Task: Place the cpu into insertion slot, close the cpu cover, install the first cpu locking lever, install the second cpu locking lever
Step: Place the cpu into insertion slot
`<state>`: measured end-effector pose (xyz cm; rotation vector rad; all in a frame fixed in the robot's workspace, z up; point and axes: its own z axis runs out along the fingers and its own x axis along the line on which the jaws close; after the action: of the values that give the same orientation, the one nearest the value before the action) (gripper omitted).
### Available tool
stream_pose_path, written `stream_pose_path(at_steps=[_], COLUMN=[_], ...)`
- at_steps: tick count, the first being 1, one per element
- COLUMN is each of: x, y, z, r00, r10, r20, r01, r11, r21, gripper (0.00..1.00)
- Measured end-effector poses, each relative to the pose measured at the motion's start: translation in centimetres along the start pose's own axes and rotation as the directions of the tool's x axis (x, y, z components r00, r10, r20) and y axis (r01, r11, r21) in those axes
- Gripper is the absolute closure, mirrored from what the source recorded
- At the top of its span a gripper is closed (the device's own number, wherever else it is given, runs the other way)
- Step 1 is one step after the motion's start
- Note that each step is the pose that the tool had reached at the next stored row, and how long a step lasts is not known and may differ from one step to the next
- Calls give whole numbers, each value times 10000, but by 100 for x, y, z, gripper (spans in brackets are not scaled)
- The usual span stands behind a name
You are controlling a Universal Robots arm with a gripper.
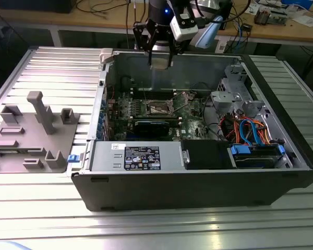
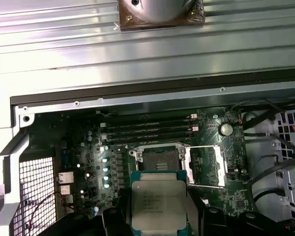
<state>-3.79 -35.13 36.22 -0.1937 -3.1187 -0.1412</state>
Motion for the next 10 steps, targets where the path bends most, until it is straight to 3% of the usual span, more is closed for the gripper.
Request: stream_pose_path(at_steps=[3, 10], x=[0, 0], y=[-1, 0], z=[1, 2], r00=[9989, 9987], r10=[472, 510], r20=[43, 47], r01=[-472, -510], r11=[9989, 9987], r21=[1, 0], gripper=[46, 46])
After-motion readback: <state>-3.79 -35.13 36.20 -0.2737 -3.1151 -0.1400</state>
